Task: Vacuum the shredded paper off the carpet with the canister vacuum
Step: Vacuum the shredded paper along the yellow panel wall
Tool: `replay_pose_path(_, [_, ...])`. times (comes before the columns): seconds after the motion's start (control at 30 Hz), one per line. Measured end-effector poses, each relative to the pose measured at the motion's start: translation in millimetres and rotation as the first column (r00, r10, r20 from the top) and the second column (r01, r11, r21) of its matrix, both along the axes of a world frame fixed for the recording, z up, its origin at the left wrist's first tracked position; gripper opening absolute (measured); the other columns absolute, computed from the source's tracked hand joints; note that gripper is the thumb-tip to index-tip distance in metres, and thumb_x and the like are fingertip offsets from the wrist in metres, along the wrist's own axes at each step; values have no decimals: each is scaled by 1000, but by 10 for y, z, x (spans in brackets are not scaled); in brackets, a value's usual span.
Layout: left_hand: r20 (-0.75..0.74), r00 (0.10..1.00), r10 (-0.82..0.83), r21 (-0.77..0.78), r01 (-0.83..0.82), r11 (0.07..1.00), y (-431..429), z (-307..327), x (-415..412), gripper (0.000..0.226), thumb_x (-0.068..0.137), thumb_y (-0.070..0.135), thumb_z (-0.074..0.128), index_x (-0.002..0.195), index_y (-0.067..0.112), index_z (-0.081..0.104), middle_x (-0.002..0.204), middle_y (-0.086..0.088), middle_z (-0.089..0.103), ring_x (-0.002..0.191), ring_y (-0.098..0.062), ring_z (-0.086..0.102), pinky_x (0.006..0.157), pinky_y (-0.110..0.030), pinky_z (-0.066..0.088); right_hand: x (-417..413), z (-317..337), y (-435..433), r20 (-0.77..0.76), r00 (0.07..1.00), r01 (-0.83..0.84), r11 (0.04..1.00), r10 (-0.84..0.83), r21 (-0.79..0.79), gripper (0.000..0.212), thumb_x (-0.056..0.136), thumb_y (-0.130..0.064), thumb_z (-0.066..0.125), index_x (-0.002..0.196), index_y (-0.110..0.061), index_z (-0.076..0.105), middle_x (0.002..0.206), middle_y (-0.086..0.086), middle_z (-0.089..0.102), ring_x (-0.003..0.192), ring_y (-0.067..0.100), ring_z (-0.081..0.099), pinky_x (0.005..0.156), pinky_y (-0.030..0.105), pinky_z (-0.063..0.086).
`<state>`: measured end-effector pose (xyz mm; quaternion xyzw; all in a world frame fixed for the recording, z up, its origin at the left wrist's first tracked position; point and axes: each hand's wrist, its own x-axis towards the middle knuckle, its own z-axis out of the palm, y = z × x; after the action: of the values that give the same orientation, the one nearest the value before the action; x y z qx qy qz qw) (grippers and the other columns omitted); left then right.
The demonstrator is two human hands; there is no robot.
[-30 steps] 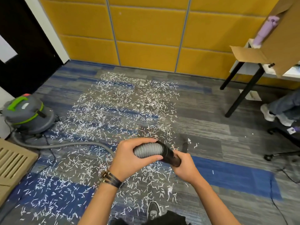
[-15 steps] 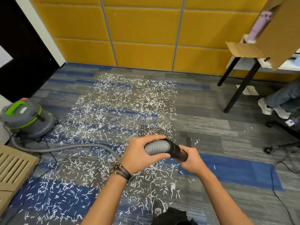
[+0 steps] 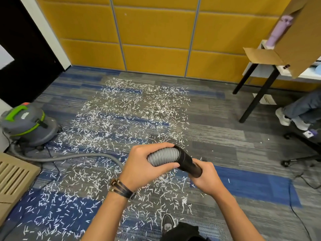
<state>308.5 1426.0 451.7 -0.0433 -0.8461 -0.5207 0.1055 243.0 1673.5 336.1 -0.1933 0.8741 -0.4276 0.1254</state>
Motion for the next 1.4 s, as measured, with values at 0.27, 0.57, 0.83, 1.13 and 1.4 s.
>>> replay_pose_path(0.27, [67, 998, 1, -36, 2, 999, 108, -253, -122, 54, 73, 43, 95, 122, 42, 75, 110, 33, 73, 100, 5, 72, 88, -20, 59, -259, -8, 143, -30, 999, 27, 996, -25, 89, 41, 75, 4, 66, 69, -35, 53, 59, -12, 58, 53, 9, 51, 50, 17, 35])
replay_pose_path(0.57, [145, 989, -22, -71, 33, 997, 155, -443, -119, 53, 75, 48, 92, 124, 45, 74, 108, 32, 73, 101, 9, 69, 90, -16, 56, -186, -265, 210, 91, 995, -38, 993, 28, 113, 14, 77, -6, 71, 83, -18, 69, 66, -5, 66, 57, 5, 52, 53, 21, 38])
replay_pose_path(0.83, [64, 998, -21, -58, 24, 998, -54, -169, 10, 53, 73, 57, 88, 122, 40, 77, 110, 29, 75, 101, 5, 71, 90, -17, 57, -35, -139, -77, 63, 998, -17, 1000, 16, 16, 12, 79, -10, 75, 81, -19, 67, 64, -10, 63, 56, 6, 52, 55, 24, 39])
replay_pose_path(1.13, [-24, 1000, 8, -99, -11, 995, -574, 206, 255, 52, 72, 55, 88, 120, 36, 78, 110, 24, 77, 101, 0, 74, 90, -30, 62, 310, 126, -718, 79, 997, -10, 985, 25, -175, 25, 81, -22, 86, 74, -31, 63, 58, -13, 56, 53, 4, 45, 56, 16, 34])
replay_pose_path(1.4, [-17, 1000, -7, -6, 7, 1000, -849, 281, 513, 53, 69, 51, 91, 117, 34, 79, 109, 20, 78, 101, -6, 76, 89, -30, 62, 632, 207, -986, 94, 996, 12, 980, 7, -198, 35, 76, -7, 77, 63, -32, 56, 54, -2, 50, 50, 5, 41, 51, 21, 34])
